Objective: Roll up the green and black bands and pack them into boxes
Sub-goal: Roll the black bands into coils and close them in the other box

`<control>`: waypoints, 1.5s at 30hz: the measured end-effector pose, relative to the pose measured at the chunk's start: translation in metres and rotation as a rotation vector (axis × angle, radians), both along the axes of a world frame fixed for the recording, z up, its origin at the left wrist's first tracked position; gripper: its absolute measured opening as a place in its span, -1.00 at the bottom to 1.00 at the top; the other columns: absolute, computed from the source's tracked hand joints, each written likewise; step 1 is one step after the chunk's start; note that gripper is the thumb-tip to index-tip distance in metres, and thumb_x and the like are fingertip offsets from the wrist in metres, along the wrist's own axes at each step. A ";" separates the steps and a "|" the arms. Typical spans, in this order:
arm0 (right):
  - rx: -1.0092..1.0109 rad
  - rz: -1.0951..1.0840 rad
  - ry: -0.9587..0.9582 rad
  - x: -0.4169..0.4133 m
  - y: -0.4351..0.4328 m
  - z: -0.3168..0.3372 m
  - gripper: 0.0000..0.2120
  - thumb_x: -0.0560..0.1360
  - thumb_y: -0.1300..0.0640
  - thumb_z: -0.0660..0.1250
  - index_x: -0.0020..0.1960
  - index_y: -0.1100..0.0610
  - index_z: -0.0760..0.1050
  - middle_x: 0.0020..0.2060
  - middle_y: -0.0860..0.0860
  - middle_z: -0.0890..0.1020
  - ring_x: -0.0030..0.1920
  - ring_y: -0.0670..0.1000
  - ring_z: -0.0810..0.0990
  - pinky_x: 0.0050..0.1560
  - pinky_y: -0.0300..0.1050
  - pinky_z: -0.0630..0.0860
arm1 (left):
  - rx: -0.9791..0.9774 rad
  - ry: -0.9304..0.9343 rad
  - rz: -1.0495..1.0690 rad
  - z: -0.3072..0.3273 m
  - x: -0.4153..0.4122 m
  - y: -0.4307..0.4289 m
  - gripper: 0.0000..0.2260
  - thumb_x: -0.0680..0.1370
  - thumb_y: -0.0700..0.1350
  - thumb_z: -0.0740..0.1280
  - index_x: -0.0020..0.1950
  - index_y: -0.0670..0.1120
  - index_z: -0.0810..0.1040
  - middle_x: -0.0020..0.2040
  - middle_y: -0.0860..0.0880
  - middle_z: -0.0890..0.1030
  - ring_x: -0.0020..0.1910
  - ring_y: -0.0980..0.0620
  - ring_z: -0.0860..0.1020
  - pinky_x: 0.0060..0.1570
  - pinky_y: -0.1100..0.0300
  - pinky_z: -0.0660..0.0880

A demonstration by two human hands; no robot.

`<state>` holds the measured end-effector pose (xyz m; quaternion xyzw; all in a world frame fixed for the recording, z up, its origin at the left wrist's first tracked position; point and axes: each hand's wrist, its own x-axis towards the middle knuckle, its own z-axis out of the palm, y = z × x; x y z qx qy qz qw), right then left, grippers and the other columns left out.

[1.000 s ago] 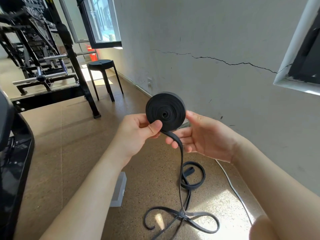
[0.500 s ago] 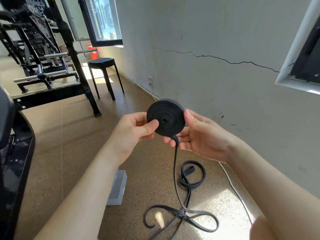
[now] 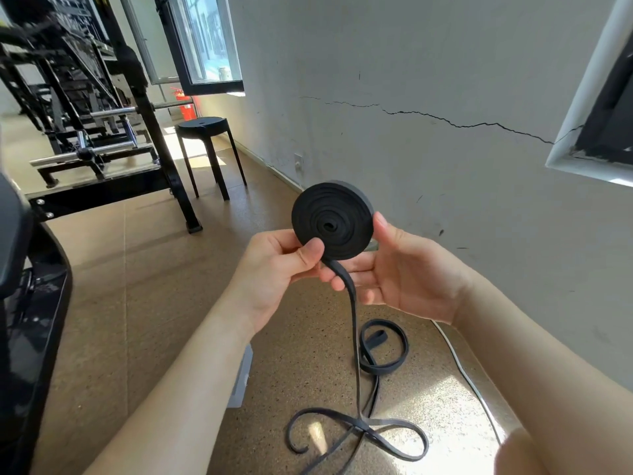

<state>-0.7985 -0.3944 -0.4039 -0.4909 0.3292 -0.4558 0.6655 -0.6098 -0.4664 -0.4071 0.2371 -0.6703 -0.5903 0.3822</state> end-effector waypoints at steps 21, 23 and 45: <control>0.025 -0.202 0.269 0.000 -0.003 0.002 -0.26 0.38 -0.40 0.16 0.31 0.12 0.44 -0.15 0.25 0.65 -0.25 0.06 0.56 -0.30 -0.22 0.44 | -0.162 -0.288 0.174 0.009 0.007 -0.006 -0.92 0.47 -0.19 0.39 -0.08 -0.04 0.63 -0.22 -0.06 0.71 -0.24 0.01 0.69 -0.27 0.28 0.59; 0.003 -0.193 0.229 0.000 -0.001 0.002 -0.27 0.42 -0.35 0.21 0.35 0.17 0.39 -0.14 0.25 0.65 -0.24 0.06 0.56 -0.29 -0.21 0.44 | -0.201 -0.307 0.169 0.010 0.009 -0.007 -0.90 0.47 -0.19 0.39 -0.05 -0.05 0.63 -0.23 -0.03 0.71 -0.26 0.04 0.68 -0.27 0.29 0.57; -0.005 -0.209 0.282 0.000 0.002 0.004 -0.35 0.43 -0.32 0.15 0.32 0.13 0.40 -0.19 0.23 0.66 -0.30 0.04 0.54 -0.30 -0.17 0.38 | -0.298 -0.378 0.237 0.009 0.012 -0.008 -0.90 0.46 -0.10 0.42 -0.18 0.12 0.65 -0.21 0.09 0.70 -0.16 0.05 0.63 -0.04 0.06 0.56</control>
